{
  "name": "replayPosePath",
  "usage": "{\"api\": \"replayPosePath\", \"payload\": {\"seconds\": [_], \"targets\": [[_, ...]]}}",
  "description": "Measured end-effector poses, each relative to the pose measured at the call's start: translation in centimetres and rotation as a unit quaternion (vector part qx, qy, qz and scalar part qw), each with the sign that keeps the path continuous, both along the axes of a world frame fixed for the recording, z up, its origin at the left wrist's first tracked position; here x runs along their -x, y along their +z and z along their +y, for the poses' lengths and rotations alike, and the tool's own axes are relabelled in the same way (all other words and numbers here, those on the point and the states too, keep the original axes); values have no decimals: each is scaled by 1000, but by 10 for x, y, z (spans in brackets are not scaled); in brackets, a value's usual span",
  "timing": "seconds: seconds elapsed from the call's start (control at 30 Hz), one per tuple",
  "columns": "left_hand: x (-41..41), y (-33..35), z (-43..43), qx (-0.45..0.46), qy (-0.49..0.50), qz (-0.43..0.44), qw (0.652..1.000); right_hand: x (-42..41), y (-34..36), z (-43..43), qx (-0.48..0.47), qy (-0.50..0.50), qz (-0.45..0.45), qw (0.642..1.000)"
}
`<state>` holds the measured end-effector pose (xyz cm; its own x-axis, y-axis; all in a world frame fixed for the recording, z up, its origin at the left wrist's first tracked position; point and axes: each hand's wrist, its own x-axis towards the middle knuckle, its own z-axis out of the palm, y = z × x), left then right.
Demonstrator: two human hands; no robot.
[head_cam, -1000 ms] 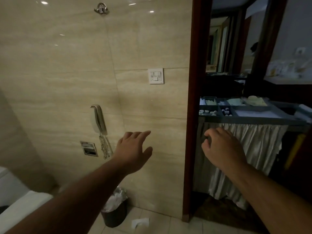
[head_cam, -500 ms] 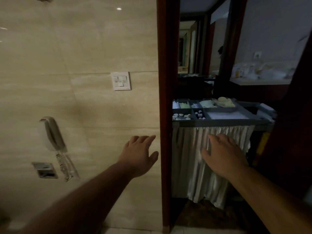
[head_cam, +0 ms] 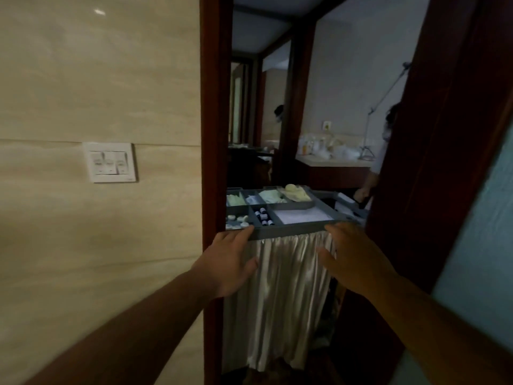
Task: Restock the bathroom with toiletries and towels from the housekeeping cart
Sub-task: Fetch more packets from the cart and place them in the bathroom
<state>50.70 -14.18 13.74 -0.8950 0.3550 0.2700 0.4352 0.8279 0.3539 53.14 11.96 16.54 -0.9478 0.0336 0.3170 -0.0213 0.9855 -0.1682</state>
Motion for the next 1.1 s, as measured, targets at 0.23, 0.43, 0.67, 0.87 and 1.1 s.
{"api": "replayPosePath", "payload": {"seconds": [0.23, 0.43, 0.67, 0.87, 1.1], "targets": [[53, -21, 8, 4, -21, 10, 1000, 28, -17, 17, 28, -35, -24, 999], [100, -23, 28, 17, -13, -6, 1000, 82, -30, 41, 15, -43, -40, 998], [158, -4, 63, 27, 32, -5, 999, 167, -28, 74, 2, -43, -61, 997], [206, -2, 89, 10, 91, -11, 996, 239, -26, 99, 23, 46, -28, 998], [235, -21, 94, 52, 169, -32, 984, 285, -49, 115, 57, 81, -73, 992]]}}
